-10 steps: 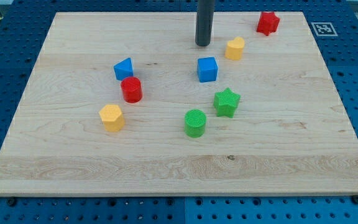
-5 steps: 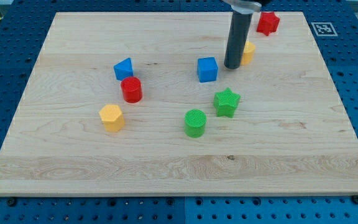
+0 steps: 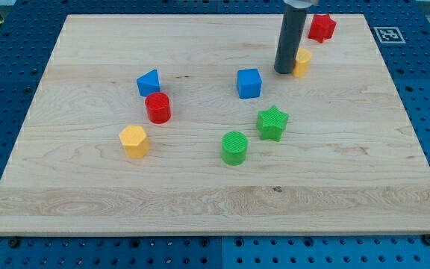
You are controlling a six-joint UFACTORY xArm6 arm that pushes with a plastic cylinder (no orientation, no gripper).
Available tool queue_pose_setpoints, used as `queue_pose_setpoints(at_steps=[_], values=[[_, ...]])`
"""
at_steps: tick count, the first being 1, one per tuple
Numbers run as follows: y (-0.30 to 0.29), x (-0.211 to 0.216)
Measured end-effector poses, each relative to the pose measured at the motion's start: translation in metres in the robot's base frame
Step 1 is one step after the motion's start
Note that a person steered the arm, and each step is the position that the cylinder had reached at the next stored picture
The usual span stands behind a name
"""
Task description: Move the yellow heart into the bottom side of red star
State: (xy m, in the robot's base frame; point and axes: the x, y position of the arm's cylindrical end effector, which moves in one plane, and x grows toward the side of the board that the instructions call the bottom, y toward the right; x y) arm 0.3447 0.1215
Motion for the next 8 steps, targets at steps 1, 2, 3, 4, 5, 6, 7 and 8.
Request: queue_pose_setpoints(at_steps=[1, 2, 3, 4, 5, 6, 7, 8], values=[[0.02, 0.0], [0.042, 0.0], [0.056, 0.0], [0.066, 0.0], [0.078, 0.0], [0.084, -0.001], [0.081, -0.003], [0.076, -0.014]])
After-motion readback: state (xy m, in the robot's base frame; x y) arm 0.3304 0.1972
